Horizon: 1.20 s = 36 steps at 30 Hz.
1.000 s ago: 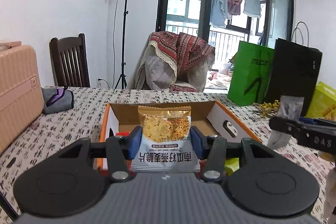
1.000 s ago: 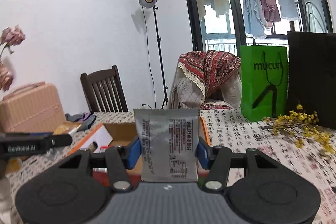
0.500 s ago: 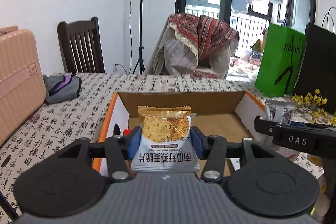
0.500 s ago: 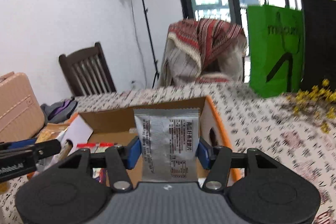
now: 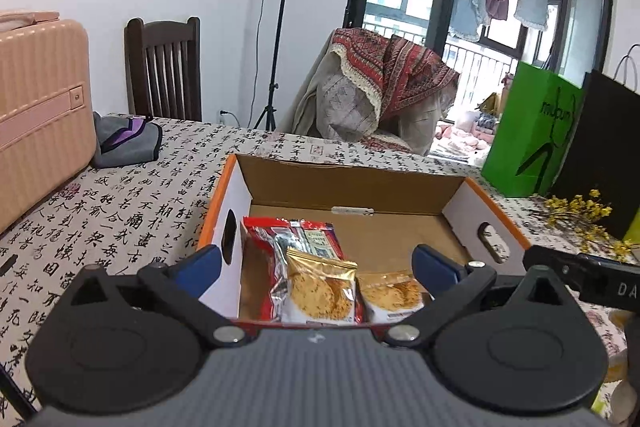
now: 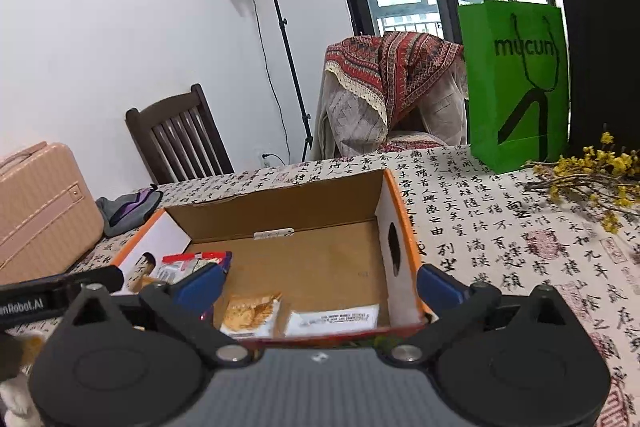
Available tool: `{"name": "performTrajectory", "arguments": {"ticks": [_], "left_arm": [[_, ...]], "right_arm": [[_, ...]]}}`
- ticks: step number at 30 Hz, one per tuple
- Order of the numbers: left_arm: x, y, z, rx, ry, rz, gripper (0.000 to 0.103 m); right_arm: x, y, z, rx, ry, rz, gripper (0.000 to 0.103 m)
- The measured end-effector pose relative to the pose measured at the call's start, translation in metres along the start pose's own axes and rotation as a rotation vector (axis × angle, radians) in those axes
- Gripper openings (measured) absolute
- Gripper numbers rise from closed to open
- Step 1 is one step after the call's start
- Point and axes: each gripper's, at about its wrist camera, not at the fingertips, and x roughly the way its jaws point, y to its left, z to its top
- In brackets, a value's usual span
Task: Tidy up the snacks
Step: 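Lower both packets into the box and open both tools, then grasp a white sachet with the right tool while the left tool grasps a cracker packet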
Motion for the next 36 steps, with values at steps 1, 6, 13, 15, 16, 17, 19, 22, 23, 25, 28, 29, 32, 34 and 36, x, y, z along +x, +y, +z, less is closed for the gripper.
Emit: {"name": "performTrajectory", "arguments": {"ticks": [1, 6, 13, 15, 16, 17, 19, 22, 23, 25, 28, 29, 32, 34, 36], "left_arm": [[-0.005, 0.0, -0.001, 0.0, -0.005, -0.008, 0.103], [-0.037, 0.002, -0.011, 0.013, -0.028, -0.059, 0.103], [-0.072, 0.001, -0.04, 0.066, -0.047, -0.093, 0.103], [-0.078, 0.004, -0.049, 0.062, -0.034, -0.111, 0.103], [-0.081, 0.005, -0.054, 0.063, -0.025, -0.117, 0.103], [-0.083, 0.007, -0.06, 0.063, -0.019, -0.12, 0.103], [-0.088, 0.009, -0.07, 0.071, -0.007, -0.126, 0.103], [-0.095, 0.011, -0.087, 0.08, 0.011, -0.133, 0.103], [-0.096, 0.012, -0.093, 0.079, 0.021, -0.135, 0.103], [-0.099, 0.017, -0.102, 0.071, 0.041, -0.145, 0.103], [-0.101, 0.024, -0.113, 0.058, 0.075, -0.153, 0.103], [-0.101, 0.026, -0.116, 0.056, 0.081, -0.152, 0.103], [-0.103, 0.03, -0.12, 0.052, 0.094, -0.155, 0.103], [-0.104, 0.031, -0.12, 0.05, 0.094, -0.156, 0.103], [-0.104, 0.031, -0.121, 0.049, 0.094, -0.158, 0.103]], "right_arm": [[-0.006, -0.002, -0.002, -0.002, -0.003, 0.003, 0.103], [-0.038, -0.011, -0.015, 0.002, 0.001, 0.039, 0.103], [-0.081, -0.014, -0.046, -0.049, 0.013, 0.034, 0.103], [-0.091, -0.014, -0.056, -0.06, 0.022, 0.034, 0.103], [-0.096, -0.014, -0.062, -0.066, 0.025, 0.035, 0.103], [-0.1, -0.013, -0.067, -0.073, 0.029, 0.038, 0.103], [-0.108, -0.012, -0.078, -0.095, 0.036, 0.045, 0.103], [-0.116, -0.01, -0.096, -0.116, 0.061, 0.038, 0.103], [-0.118, -0.01, -0.102, -0.121, 0.073, 0.034, 0.103], [-0.12, -0.008, -0.113, -0.131, 0.093, 0.023, 0.103], [-0.12, -0.009, -0.127, -0.13, 0.127, 0.023, 0.099], [-0.119, -0.009, -0.13, -0.129, 0.139, 0.023, 0.097], [-0.112, -0.009, -0.136, -0.133, 0.171, 0.01, 0.094], [-0.105, -0.009, -0.137, -0.13, 0.182, 0.003, 0.09], [-0.098, -0.009, -0.137, -0.131, 0.195, -0.002, 0.088]]}}
